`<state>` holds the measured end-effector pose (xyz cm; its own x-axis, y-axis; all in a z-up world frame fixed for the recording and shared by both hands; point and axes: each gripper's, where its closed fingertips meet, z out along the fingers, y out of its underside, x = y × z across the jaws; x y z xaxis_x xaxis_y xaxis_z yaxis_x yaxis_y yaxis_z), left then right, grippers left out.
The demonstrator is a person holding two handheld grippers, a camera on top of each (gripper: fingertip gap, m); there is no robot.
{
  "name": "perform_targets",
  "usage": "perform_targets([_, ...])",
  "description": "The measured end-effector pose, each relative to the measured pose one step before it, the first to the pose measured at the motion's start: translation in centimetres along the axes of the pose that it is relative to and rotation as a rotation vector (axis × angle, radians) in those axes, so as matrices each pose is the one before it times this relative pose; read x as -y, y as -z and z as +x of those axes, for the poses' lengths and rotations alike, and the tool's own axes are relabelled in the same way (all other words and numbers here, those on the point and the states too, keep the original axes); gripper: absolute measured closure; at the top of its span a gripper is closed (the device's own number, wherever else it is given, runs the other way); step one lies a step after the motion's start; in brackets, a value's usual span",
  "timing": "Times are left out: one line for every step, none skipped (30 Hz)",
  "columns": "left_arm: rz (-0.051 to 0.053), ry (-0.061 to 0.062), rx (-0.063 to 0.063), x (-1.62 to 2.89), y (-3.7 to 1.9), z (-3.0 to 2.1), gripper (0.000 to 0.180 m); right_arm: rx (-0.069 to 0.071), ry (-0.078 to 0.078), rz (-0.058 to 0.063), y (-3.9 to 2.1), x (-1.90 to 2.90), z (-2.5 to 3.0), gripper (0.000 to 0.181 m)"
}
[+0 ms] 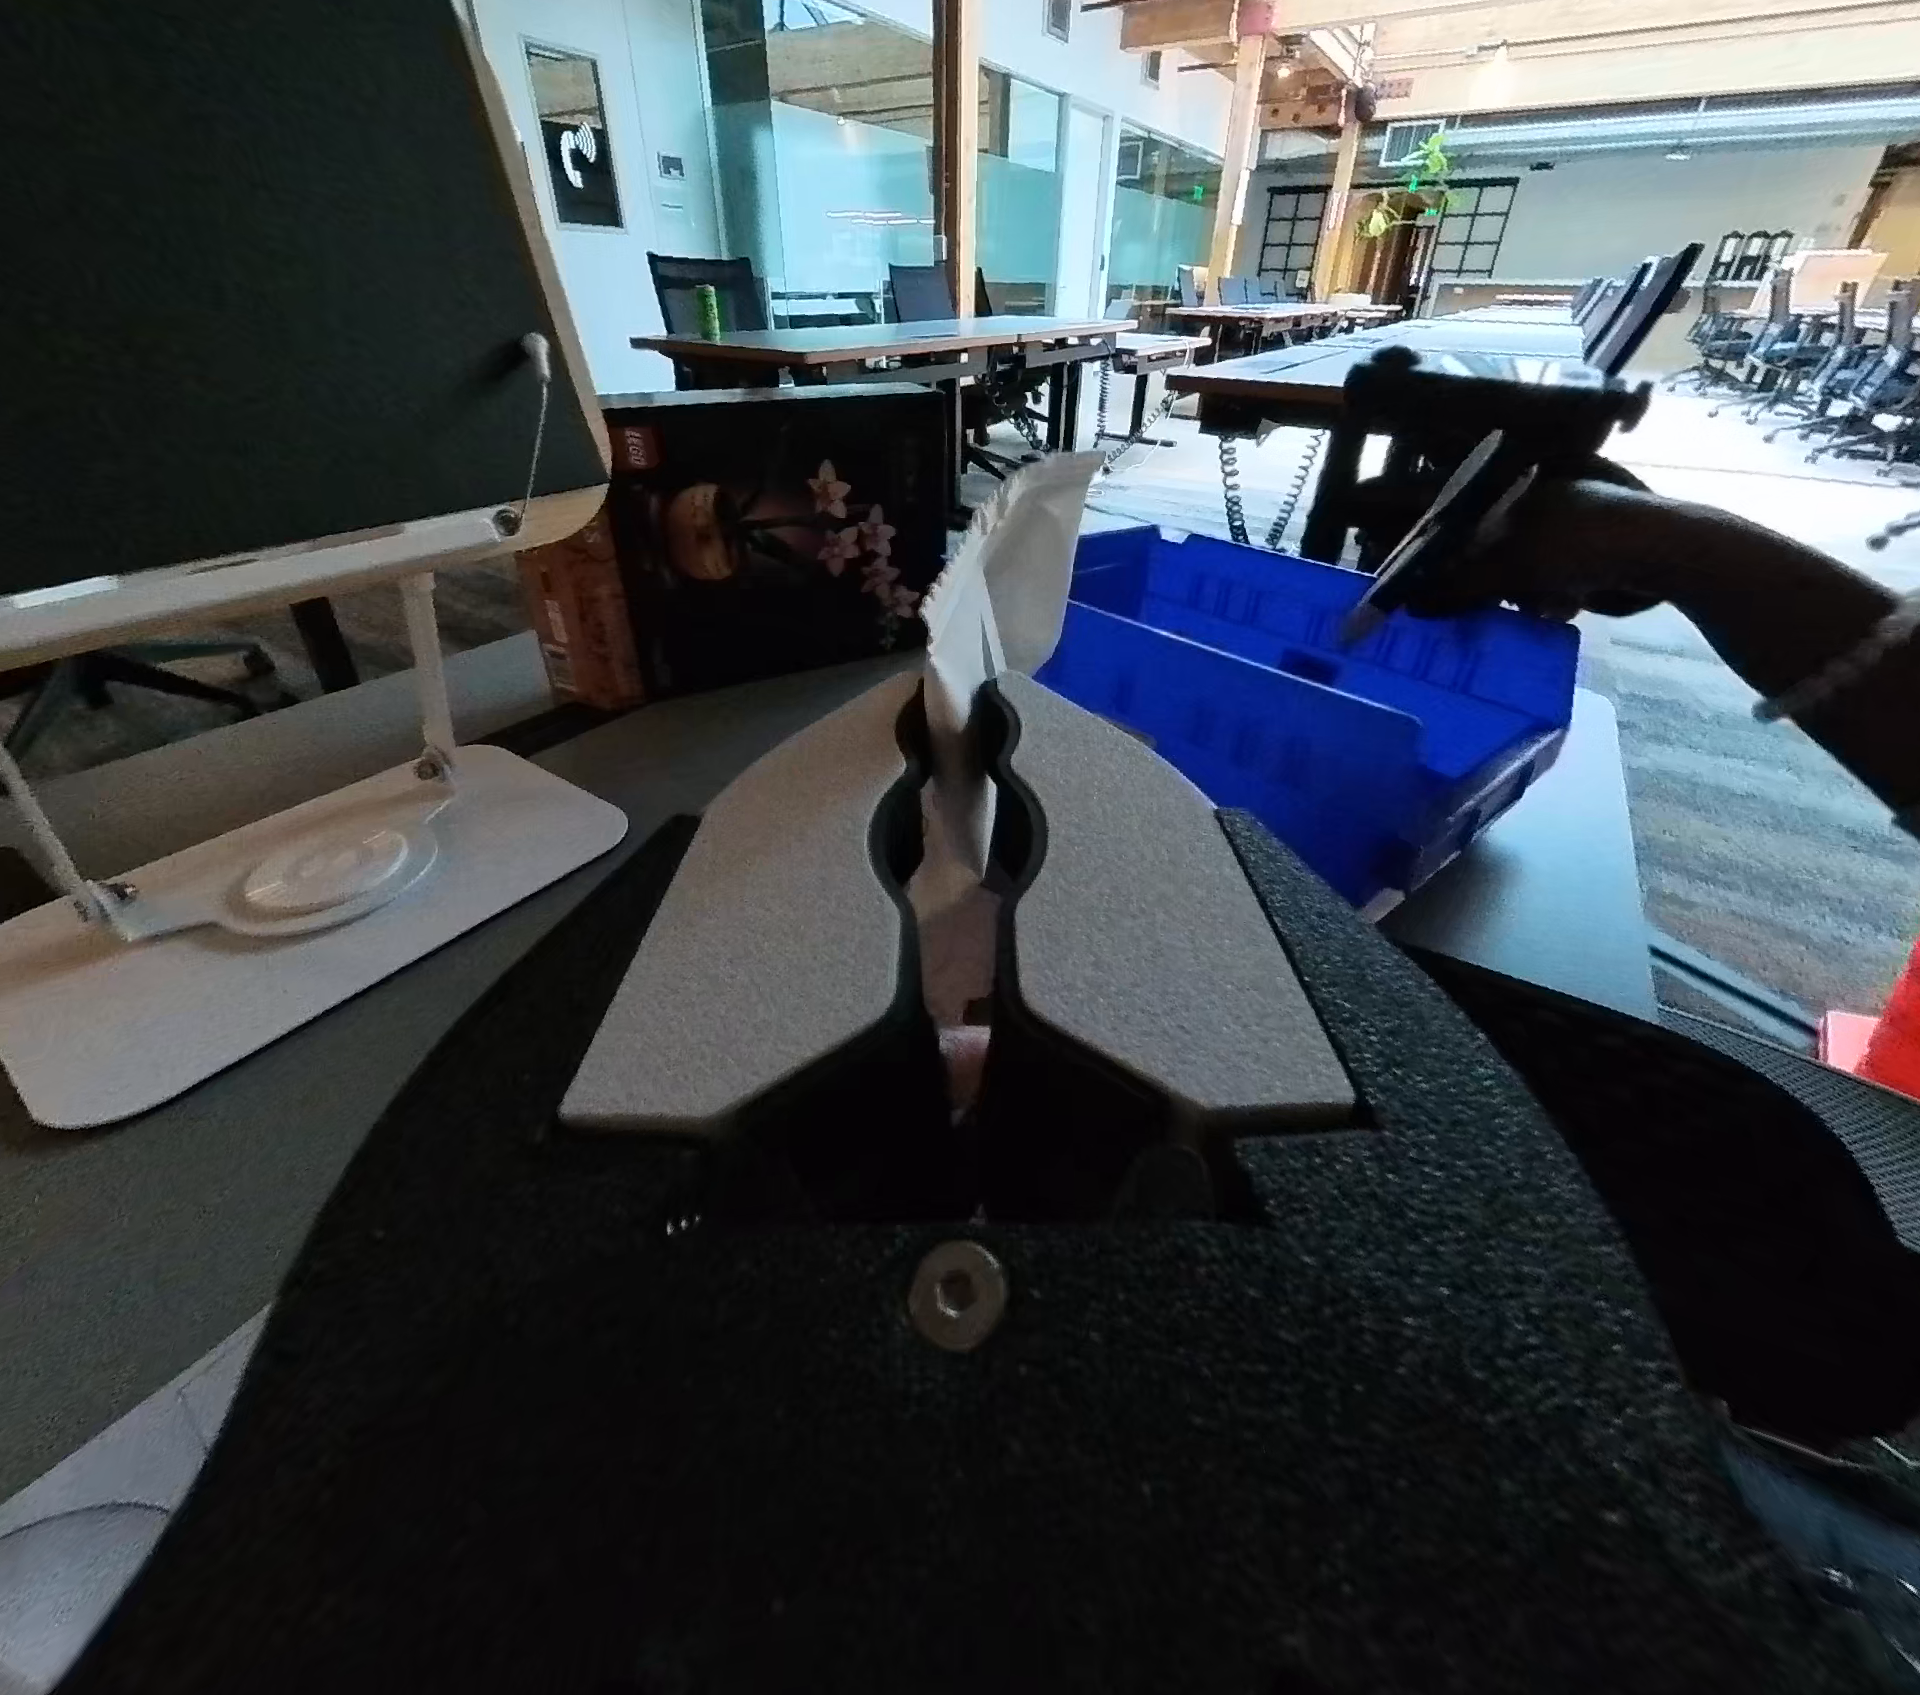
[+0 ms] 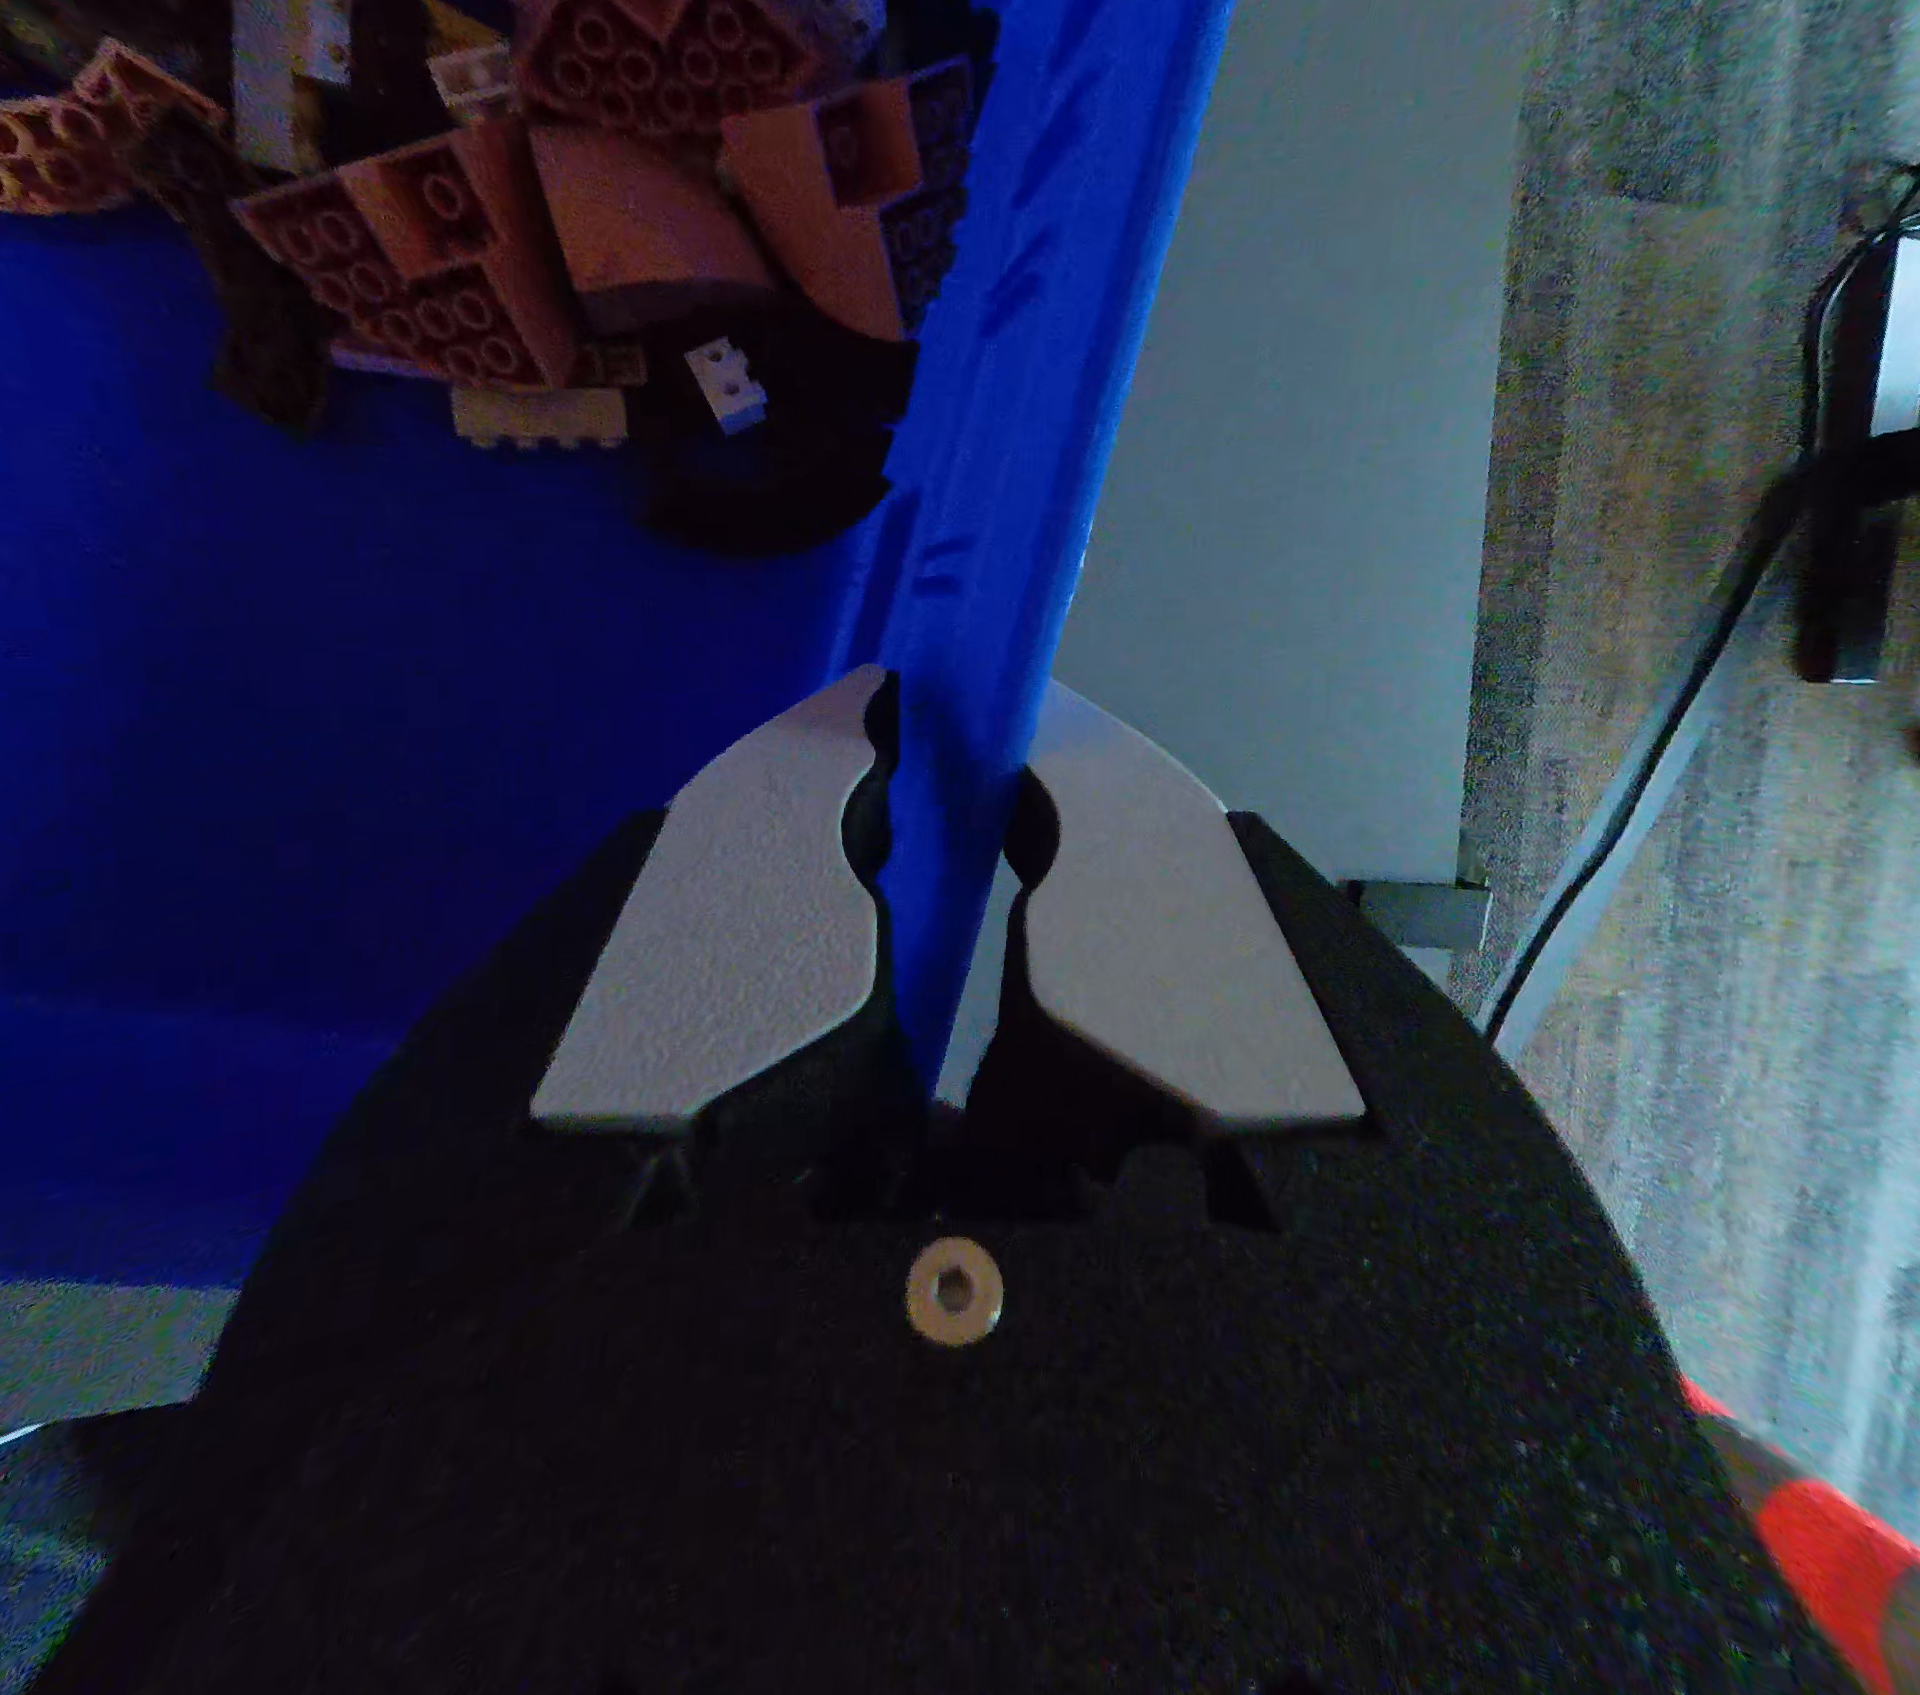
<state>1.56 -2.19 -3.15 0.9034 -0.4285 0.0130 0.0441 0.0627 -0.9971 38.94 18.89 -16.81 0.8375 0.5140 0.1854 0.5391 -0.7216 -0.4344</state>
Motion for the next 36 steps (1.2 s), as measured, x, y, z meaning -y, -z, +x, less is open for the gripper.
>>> perform_targets([0.0010,0.0036,0.0002,-0.047,0.102,-0.127,0.173,-0.0019,0.0054,-0.0021,-0.043,0.089,0.121,0.165])
perform_targets([0.0000,0.0019,0.0008,-0.026,0.037,-0.069,0.173,-0.0038,0.0055,-0.0025,-0.028,0.110,0.139,0.165])
perform_targets([0.0000,0.0005,0.0007,-0.006,0.040,-0.065,0.173,-0.0035,0.0046,-0.0006,-0.102,0.178,0.151,0.164])
perform_targets([0.0000,0.0004,0.0001,0.043,-0.069,0.093,0.173,-0.0001,0.0010,0.0009,-0.144,0.197,0.169,0.164])
perform_targets([-0.0010,0.0001,-0.0008,0.003,-0.057,0.004,0.173,0.0046,-0.0030,0.0013,-0.181,0.198,0.188,0.164])
perform_targets([-0.0014,-0.0008,-0.0012,0.012,0.008,0.011,0.173,0.0040,-0.0012,0.0011,-0.206,0.207,0.208,0.164])
perform_targets([-0.0013,-0.0018,-0.0011,0.017,0.046,-0.035,0.173,0.0019,0.0027,0.0012,-0.217,0.234,0.257,0.164])
perform_targets([-0.0014,-0.0017,0.0009,-0.041,-0.024,0.003,0.173,0.0001,0.0032,0.0002,-0.187,0.223,0.225,0.164])
perform_targets([-0.0002,-0.0011,0.0008,-0.052,0.024,0.012,0.173,0.0001,0.0036,-0.0003,-0.186,0.243,0.284,0.164])
perform_targets([0.0010,0.0005,0.0000,0.037,0.040,-0.051,0.173,-0.0008,0.0045,-0.0004,-0.100,0.242,0.377,0.164])
perform_targets([0.0006,0.0014,0.0003,-0.007,0.053,-0.067,0.173,-0.0001,0.0021,-0.0002,-0.206,0.240,0.266,0.165])
perform_targets([0.0001,0.0011,0.0006,-0.005,-0.081,-0.016,0.173,0.0004,0.0011,0.0007,-0.126,0.159,0.168,0.165])
perform_targets([-0.0003,0.0008,0.0013,-0.017,-0.052,-0.059,0.173,0.0012,-0.0023,0.0009,-0.160,0.187,0.276,0.164])
perform_targets([-0.0011,0.0011,0.0015,-0.067,-0.025,-0.029,0.173,0.0005,-0.0023,0.0007,-0.144,0.161,0.219,0.164])
perform_targets([-0.0011,0.0014,0.0008,-0.035,0.001,0.018,0.173,-0.0027,0.0025,0.0015,-0.191,0.215,0.181,0.164])
perform_targets([-0.0009,0.0010,0.0000,-0.032,-0.006,-0.010,0.173,-0.0035,0.0005,0.0000,-0.118,0.141,0.267,0.164])
perform_targets([-0.0011,0.0009,0.0000,-0.054,0.001,-0.021,0.173,-0.0014,-0.0023,-0.0012,-0.103,0.140,0.205,0.164])
perform_targets([-0.0015,0.0006,-0.0002,-0.008,0.028,-0.007,0.173,-0.0025,-0.0008,-0.0007,-0.100,0.194,0.249,0.164])
perform_targets([-0.0007,0.0001,-0.0004,-0.015,0.068,-0.010,0.173,-0.0023,0.0003,-0.0001,-0.117,0.121,0.236,0.164])
perform_targets([-0.0010,0.0003,-0.0008,0.004,-0.054,-0.048,0.173,-0.0009,-0.0002,-0.0008,-0.102,0.069,0.207,0.164])
perform_targets([-0.0020,-0.0003,-0.0010,-0.056,-0.003,-0.043,0.173,0.0001,-0.0028,-0.0008,-0.098,0.119,0.149,0.164])
perform_targets([-0.0018,-0.0012,-0.0001,-0.100,0.038,-0.099,0.173,0.0000,-0.0004,0.0000,-0.129,0.170,0.148,0.164])
perform_targets([-0.0009,-0.0025,-0.0006,-0.078,0.026,-0.137,0.173,0.0000,-0.0008,-0.0004,-0.095,0.174,0.234,0.164])
perform_targets([0.0020,-0.0040,-0.0037,-0.019,0.196,-0.116,0.173,-0.0002,-0.0012,-0.0010,-0.105,0.149,0.188,0.164])
perform_targets([0.0062,-0.0007,-0.0072,0.125,0.149,0.004,0.173,-0.0006,-0.0009,-0.0006,-0.070,0.119,0.107,0.164])
perform_targets([0.0084,0.0073,-0.0073,0.198,0.014,-0.014,0.173,-0.0007,-0.0021,-0.0006,-0.106,0.102,0.091,0.164])
perform_targets([0.0103,0.0120,-0.0046,0.161,0.157,-0.254,0.173,-0.0015,0.0006,0.0005,-0.137,0.121,0.112,0.164])
perform_targets([0.0124,0.0116,0.0001,0.225,0.047,-0.262,0.173,-0.0019,0.0016,0.0017,-0.230,0.186,0.190,0.164])
perform_targets([0.0119,0.0087,0.0049,0.271,0.018,-0.333,0.173,-0.0021,0.0034,0.0020,-0.039,0.055,0.049,0.163])
perform_targets([0.0101,0.0045,0.0090,0.278,0.043,-0.338,0.173,-0.0014,0.0053,0.0013,-0.032,0.059,0.111,0.163])
perform_targets([0.0088,0.0016,0.0120,0.236,0.030,-0.310,0.173,-0.0023,0.0091,0.0020,0.055,0.059,0.074,0.162])
perform_targets([0.0063,-0.0007,0.0119,0.158,0.058,-0.203,0.173,-0.0058,0.0135,0.0044,0.025,0.051,-0.035,0.161])
perform_targets([0.0030,-0.0028,0.0095,0.097,0.025,-0.160,0.173,-0.0065,0.0191,0.0076,0.187,0.117,0.062,0.155])
perform_targets([0.0005,-0.0039,0.0089,0.111,-0.014,-0.047,0.173,-0.0066,0.0055,0.0260,0.507,0.370,0.086,0.141])
perform_targets([-0.0026,-0.0051,0.0071,0.051,0.142,-0.056,0.173,0.0057,-0.0201,0.0426,0.901,0.702,-0.104,0.131])
perform_targets([-0.0052,-0.0037,0.0039,0.007,0.145,-0.067,0.173,0.0142,-0.0217,0.0554,1.286,0.854,-0.437,0.123])
